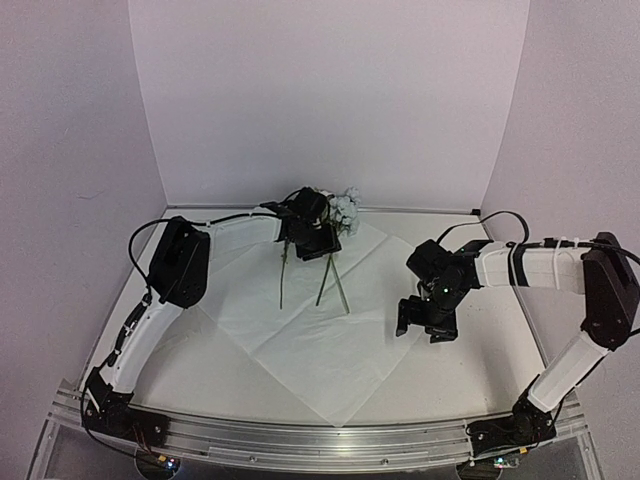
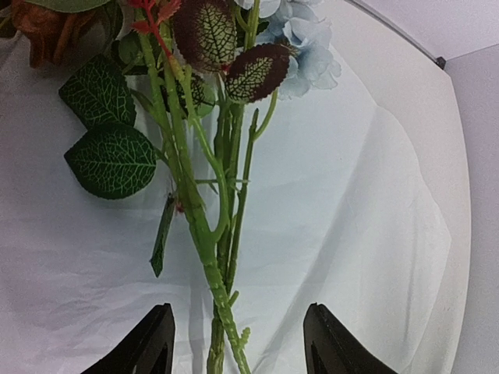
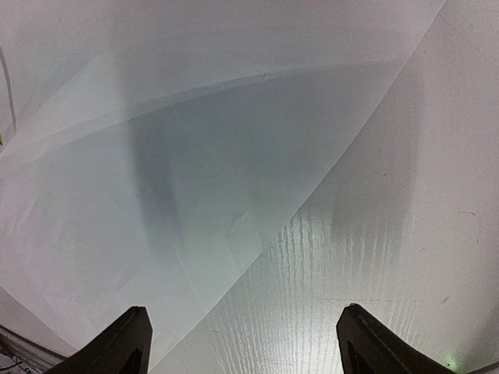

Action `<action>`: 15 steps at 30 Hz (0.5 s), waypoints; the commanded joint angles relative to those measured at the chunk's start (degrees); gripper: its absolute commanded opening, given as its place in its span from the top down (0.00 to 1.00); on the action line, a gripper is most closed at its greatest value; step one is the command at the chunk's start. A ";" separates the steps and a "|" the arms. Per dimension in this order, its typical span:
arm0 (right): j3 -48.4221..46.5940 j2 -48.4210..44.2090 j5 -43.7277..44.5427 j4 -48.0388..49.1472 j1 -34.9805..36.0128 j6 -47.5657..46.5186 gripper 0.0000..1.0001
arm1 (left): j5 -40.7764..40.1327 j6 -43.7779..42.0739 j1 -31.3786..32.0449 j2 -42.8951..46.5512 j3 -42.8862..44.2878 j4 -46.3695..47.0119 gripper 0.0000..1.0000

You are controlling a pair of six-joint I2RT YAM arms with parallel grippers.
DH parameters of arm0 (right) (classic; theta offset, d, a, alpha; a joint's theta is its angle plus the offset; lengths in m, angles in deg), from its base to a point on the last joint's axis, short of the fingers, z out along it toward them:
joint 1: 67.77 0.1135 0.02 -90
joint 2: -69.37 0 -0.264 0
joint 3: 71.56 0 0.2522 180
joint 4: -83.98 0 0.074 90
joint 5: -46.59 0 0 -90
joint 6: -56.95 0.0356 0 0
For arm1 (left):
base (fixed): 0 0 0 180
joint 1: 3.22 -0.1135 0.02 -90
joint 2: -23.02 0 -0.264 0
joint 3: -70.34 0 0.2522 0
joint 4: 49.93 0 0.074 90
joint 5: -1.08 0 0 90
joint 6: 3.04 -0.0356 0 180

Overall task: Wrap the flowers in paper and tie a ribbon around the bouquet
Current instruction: Place the fake flower on the flattened wrapping paper, then adjust the fake flower with the flattened wrapping paper.

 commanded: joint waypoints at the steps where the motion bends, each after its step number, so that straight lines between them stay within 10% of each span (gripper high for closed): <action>1: -0.80 0.79 1.10 -0.67 -0.61 -1.08 0.15 | 1.29 -1.62 0.09 10.79 -2.50 3.16 0.40; 15: 0.37 -0.87 0.66 -0.14 -1.38 -3.83 0.16 | -14.41 -6.97 -4.63 23.04 -21.43 -2.72 0.47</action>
